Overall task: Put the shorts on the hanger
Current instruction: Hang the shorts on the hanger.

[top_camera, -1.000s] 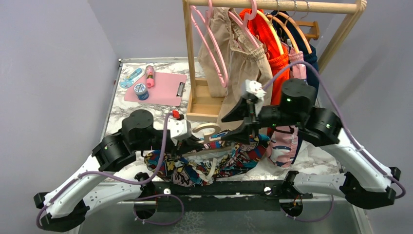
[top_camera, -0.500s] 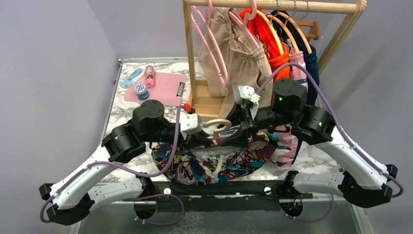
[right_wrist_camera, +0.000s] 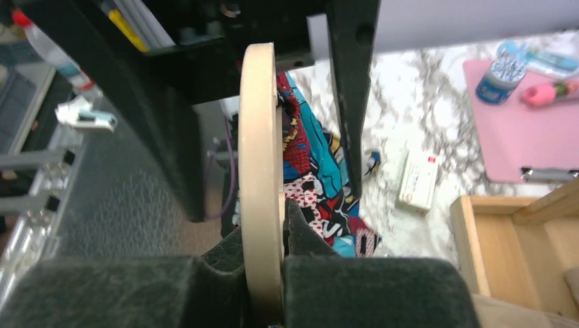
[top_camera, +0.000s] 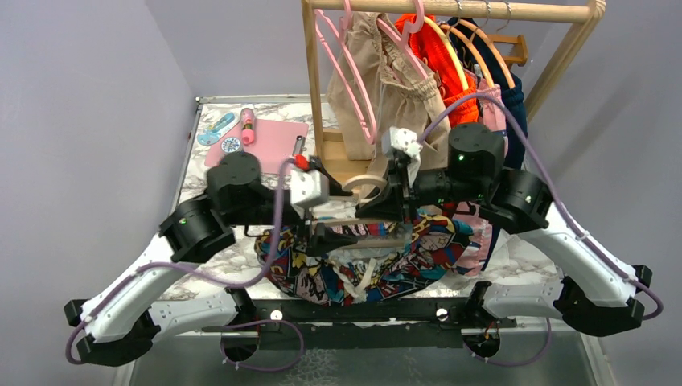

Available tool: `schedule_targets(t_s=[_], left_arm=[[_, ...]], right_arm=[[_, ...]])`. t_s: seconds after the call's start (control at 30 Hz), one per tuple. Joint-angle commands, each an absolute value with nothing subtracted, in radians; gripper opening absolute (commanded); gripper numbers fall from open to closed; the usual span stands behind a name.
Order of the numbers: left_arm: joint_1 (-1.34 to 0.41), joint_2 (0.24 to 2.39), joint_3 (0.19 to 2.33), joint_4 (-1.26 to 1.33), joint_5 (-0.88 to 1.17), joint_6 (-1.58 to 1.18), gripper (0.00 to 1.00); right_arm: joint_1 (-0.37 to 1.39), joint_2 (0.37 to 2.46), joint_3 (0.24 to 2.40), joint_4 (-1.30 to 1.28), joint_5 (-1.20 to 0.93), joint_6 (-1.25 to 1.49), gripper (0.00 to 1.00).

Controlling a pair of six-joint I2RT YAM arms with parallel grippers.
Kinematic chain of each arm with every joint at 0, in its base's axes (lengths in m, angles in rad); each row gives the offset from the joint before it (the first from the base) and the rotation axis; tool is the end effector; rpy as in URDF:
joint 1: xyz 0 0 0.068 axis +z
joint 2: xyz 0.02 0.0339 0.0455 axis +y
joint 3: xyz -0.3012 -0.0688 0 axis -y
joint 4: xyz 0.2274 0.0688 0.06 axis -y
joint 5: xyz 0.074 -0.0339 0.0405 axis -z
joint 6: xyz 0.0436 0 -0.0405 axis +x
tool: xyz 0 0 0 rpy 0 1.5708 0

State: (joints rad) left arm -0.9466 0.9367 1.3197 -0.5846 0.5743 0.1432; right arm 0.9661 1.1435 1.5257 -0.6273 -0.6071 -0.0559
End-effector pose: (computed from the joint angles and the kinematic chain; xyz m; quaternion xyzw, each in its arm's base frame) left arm 0.0617 -0.1262 0.4746 0.5383 0.5425 -0.4391 0.4724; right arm 0.0877 0.1707 0.5015 -0.5283 0.5662 0.4697 0.4239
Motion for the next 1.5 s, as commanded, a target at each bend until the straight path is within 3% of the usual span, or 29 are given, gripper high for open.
schedule_targets(t_s=[0.0, 0.1, 0.17, 0.37, 0.7, 1.03, 1.13, 1.3, 1.47], left_arm=[[-0.948, 0.854, 1.541, -0.496, 0.5, 0.13, 0.99], [-0.948, 0.804, 1.67, -0.445, 0.479, 0.115, 0.99], [-0.946, 0.759, 1.696, -0.401, 0.45, 0.101, 0.99], [-0.948, 0.614, 1.549, -0.385, 0.281, 0.087, 0.99], [-0.948, 0.418, 1.267, -0.471, -0.214, -0.123, 0.99], [-0.948, 0.442, 1.1, -0.51, -0.131, -0.237, 0.98], [-0.948, 0.466, 1.072, -0.505, -0.152, -0.229, 0.86], [-0.948, 0.542, 1.081, -0.469, -0.056, -0.122, 0.57], [-0.948, 0.622, 1.104, -0.397, 0.179, 0.013, 0.59]], right_arm=[[0.973, 1.168, 1.826, -0.651, -0.505, 0.066, 0.01], [0.973, 1.237, 2.083, -0.753, -0.479, 0.124, 0.01], [0.973, 1.259, 2.146, -0.799, -0.462, 0.139, 0.01], [0.973, 1.216, 1.982, -0.831, -0.315, 0.134, 0.01], [0.973, 1.146, 1.849, -0.864, -0.233, 0.146, 0.01], [0.972, 1.086, 1.579, -0.739, -0.142, 0.155, 0.01], [0.973, 1.075, 1.527, -0.701, -0.165, 0.144, 0.01], [0.972, 1.053, 1.47, -0.643, -0.239, 0.11, 0.01], [0.973, 1.021, 1.434, -0.598, -0.351, 0.071, 0.01]])
